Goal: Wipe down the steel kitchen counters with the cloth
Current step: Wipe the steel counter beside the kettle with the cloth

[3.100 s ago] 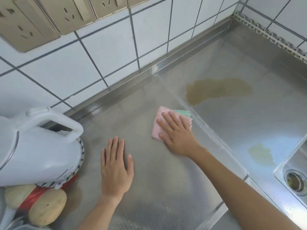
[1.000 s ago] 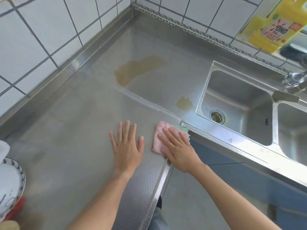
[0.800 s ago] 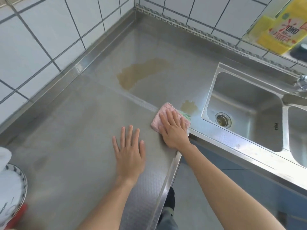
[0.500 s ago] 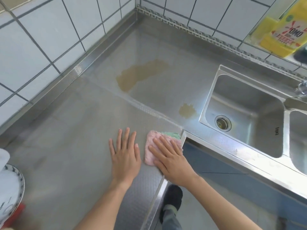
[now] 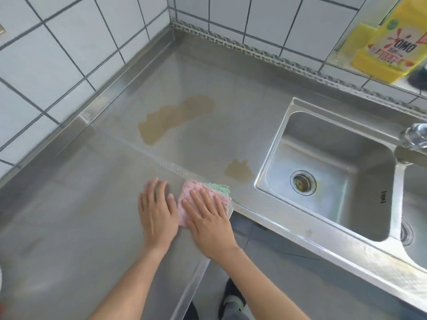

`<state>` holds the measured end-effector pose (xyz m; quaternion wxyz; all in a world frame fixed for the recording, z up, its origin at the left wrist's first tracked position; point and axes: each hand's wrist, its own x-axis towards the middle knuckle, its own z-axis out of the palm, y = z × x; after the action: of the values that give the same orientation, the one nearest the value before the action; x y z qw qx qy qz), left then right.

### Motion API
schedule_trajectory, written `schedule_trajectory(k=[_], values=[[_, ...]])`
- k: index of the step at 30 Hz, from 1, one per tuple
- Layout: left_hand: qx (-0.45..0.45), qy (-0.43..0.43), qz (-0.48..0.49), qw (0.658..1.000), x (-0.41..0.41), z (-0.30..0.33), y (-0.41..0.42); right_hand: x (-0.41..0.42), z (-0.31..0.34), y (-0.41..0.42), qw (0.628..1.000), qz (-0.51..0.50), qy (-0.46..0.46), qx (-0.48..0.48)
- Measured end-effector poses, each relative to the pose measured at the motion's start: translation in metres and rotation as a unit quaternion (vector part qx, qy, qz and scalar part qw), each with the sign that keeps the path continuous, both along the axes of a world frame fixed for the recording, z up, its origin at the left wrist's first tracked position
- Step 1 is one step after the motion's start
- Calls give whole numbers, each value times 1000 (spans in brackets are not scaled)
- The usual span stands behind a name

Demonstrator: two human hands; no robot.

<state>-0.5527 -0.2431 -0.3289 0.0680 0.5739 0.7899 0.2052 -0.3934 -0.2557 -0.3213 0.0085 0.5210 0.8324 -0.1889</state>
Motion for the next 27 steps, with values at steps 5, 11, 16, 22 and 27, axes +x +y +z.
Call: schedule_trajectory(k=[5, 11, 16, 22, 27], values=[[-39, 43, 36, 998, 12, -17, 9, 84, -1, -17, 997, -76, -21, 14], [-44, 69, 39, 996, 14, -20, 11, 115, 3, 36, 988, -152, -32, 7], [-33, 75, 38, 996, 12, -22, 12, 64, -1, 111, 988, -153, -22, 12], [-42, 62, 42, 996, 15, -18, 12, 51, -6, 72, 998, 48, -1, 30], [-34, 60, 48, 996, 16, -16, 11, 127, 2, 73, 989, 145, -29, 26]])
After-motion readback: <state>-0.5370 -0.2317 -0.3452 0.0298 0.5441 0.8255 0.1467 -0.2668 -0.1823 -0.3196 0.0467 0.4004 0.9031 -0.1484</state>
